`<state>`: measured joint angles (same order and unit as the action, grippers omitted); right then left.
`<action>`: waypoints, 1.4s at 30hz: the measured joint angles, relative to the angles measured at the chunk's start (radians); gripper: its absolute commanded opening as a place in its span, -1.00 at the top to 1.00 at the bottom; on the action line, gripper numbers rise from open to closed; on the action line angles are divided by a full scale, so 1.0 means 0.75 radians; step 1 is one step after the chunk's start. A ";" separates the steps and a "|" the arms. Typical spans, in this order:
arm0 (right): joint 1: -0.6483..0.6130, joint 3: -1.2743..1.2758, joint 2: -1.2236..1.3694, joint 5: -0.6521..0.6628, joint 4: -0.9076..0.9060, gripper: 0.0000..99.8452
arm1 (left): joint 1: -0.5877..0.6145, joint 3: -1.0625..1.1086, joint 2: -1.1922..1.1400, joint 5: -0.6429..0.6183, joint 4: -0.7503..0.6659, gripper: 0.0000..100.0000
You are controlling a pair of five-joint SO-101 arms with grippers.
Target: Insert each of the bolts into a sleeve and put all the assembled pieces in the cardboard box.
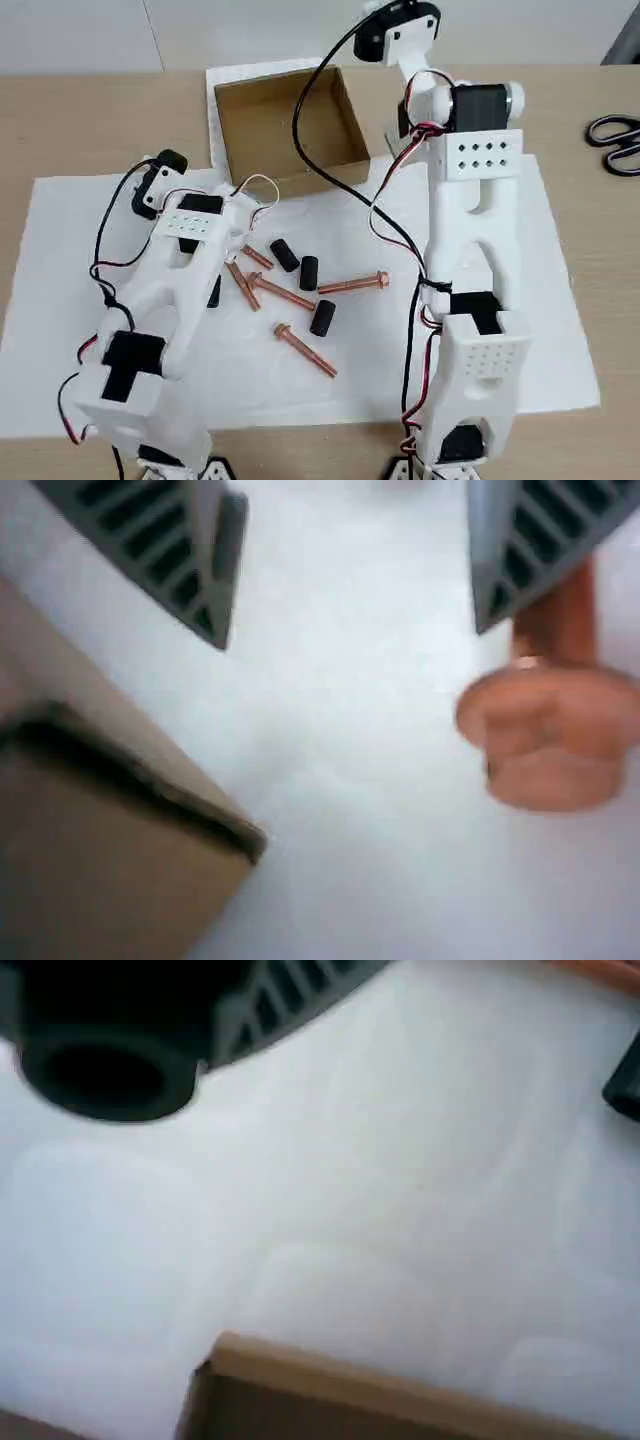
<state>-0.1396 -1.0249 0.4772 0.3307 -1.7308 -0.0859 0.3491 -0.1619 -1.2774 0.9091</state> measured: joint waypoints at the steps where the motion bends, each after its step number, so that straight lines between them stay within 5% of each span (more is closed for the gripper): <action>1: 0.000 0.010 0.000 0.000 0.000 0.99 | 0.000 0.000 0.037 0.000 0.031 0.70; 10: 0.000 0.023 0.000 0.000 0.000 0.99 | 0.074 0.023 0.331 0.000 0.117 0.70; 42: -0.016 0.023 0.000 0.002 0.002 0.99 | 0.092 0.078 0.002 0.078 0.061 0.70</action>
<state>-0.1519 -1.0081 0.4772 0.3322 -1.7292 -0.0169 0.4074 -0.1603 -1.2190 0.9551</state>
